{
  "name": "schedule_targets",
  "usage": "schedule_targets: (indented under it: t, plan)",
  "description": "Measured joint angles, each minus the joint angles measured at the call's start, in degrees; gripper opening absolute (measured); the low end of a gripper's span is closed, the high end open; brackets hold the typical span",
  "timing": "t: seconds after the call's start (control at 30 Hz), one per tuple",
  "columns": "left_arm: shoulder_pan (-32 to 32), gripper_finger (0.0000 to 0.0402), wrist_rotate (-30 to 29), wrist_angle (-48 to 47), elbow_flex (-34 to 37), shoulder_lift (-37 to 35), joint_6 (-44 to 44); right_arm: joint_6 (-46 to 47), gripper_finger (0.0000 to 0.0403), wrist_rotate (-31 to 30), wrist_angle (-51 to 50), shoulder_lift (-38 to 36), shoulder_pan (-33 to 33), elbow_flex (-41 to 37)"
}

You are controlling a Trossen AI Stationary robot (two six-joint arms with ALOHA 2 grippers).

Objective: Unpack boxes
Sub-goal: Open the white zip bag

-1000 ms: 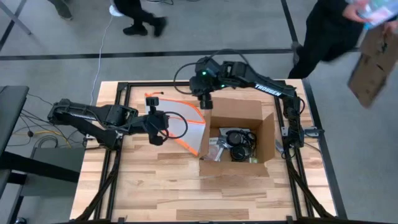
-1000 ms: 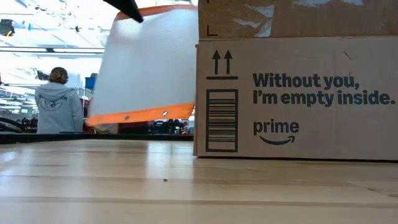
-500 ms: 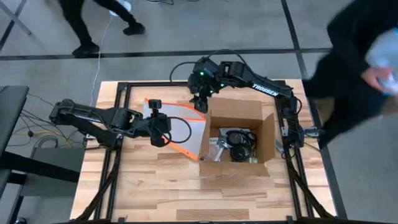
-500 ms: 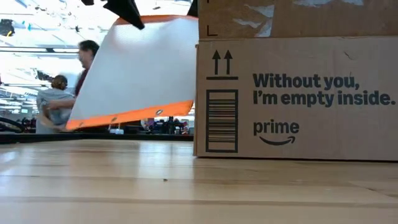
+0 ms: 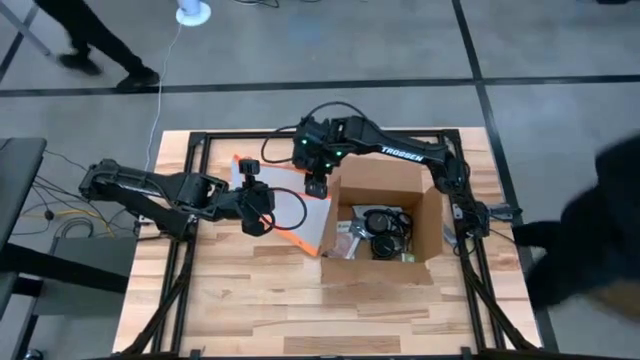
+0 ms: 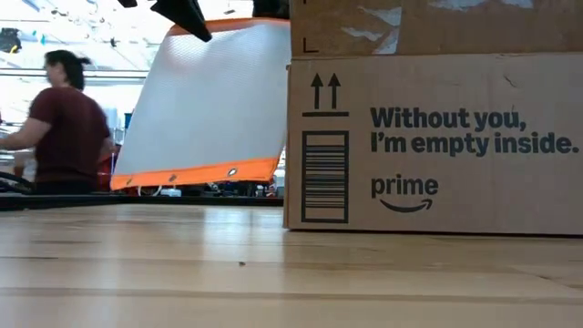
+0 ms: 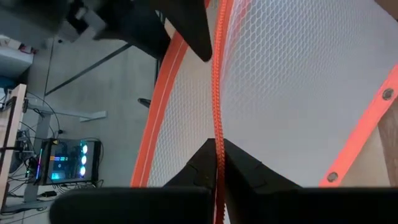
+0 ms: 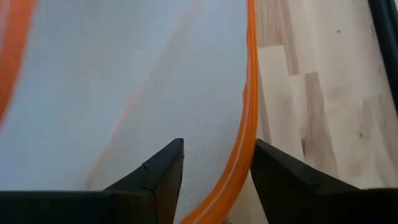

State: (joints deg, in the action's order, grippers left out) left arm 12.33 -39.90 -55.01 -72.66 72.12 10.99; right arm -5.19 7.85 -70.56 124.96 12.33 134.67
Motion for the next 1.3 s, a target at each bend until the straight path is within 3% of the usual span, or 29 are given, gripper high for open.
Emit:
schedule_targets:
  t: [0.2, 0.43, 0.67, 0.8, 0.9, 1.0, 1.3]
  plan:
    - [0.4, 0.0, 0.0, 1.7, 0.0, -0.2, 2.8, -4.2, 0.0015, -0.1, -2.5, 0.0, 0.0, 0.0]
    - [0.1, 0.001, 1.5, 0.1, -5.5, -0.1, -1.0, -7.5, 0.0001, -4.1, -2.2, 0.0, 0.2, 0.0]
    - [-2.2, 0.0083, 15.9, -8.0, -15.8, -0.2, -5.7, -12.2, 0.0, -5.3, -2.1, 0.0, 0.5, 0.0]
    - [-2.9, 0.0123, 13.0, -13.0, -19.6, -0.2, -3.7, -14.6, 0.0, -5.5, -1.0, 0.0, 0.4, 0.0]
    - [-5.9, 0.0138, 10.4, -15.9, -19.9, -0.2, -2.9, -16.8, 0.0, -5.9, -0.1, 0.0, -0.4, 0.2]
    - [-10.5, 0.0144, 12.0, -16.9, -19.9, 0.5, -1.8, -19.2, 0.0, -6.9, 0.3, 0.0, -1.8, 0.2]
    - [-21.0, 0.0147, 25.2, -13.6, -19.9, 3.6, 9.7, -20.3, 0.0, -6.9, -0.4, -0.1, -5.1, 0.3]
